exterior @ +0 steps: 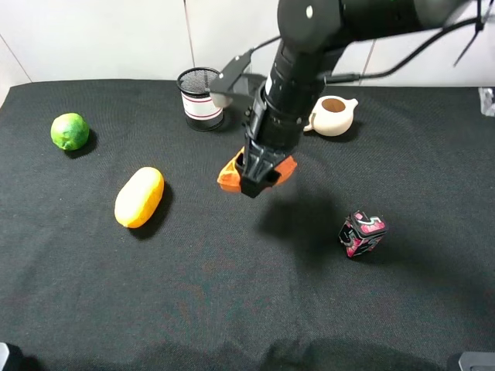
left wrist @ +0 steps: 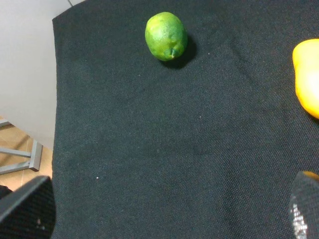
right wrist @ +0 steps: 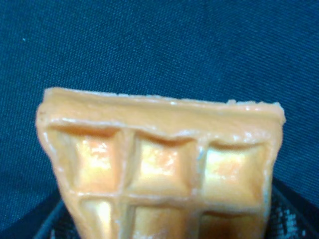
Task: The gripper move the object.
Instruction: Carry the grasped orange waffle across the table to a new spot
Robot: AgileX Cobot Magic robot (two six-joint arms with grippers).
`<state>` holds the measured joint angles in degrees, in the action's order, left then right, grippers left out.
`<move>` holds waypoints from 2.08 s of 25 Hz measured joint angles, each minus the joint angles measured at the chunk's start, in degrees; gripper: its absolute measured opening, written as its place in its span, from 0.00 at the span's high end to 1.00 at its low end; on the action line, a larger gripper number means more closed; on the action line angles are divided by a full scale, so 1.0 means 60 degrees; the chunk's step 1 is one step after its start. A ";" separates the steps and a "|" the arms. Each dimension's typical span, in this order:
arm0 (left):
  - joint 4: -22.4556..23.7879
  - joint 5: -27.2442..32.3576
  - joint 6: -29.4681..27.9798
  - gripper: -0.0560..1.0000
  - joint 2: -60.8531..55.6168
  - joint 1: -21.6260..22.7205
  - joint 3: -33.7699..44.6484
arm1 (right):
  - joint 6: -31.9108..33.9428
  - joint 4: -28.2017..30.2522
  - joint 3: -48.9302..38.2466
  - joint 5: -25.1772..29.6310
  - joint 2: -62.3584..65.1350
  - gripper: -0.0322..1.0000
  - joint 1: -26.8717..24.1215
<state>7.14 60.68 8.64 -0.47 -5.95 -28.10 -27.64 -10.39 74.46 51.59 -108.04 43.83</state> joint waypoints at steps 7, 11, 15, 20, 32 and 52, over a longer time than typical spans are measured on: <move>0.0000 0.0000 0.0000 0.01 0.0000 0.0000 0.0000 | 0.0448 0.0172 0.1037 0.1381 0.0000 0.48 -0.0478; 0.0000 0.0000 0.0000 0.01 0.0000 0.0000 0.0000 | 0.0528 0.0002 0.1373 0.2057 0.0048 0.48 -0.1071; 0.0000 0.0000 0.0000 0.01 0.0000 0.0000 0.0000 | 0.0658 -0.0160 0.1429 0.2155 0.0289 0.48 -0.1689; 0.0000 0.0000 0.0000 0.01 0.0000 0.0000 0.0000 | 0.0968 -0.0240 0.1437 0.2155 0.0541 0.48 -0.2446; 0.0000 0.0000 0.0000 0.01 0.0000 0.0000 0.0000 | 0.1178 -0.0252 0.1437 0.1475 0.0552 0.48 -0.4305; 0.0000 0.0000 0.0000 0.01 0.0000 0.0000 0.0000 | 0.1475 0.0128 0.1437 0.0012 0.0174 0.48 -0.6601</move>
<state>7.14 60.68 8.64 -0.47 -5.95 -28.10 -18.79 -9.62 83.08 51.67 -106.99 4.22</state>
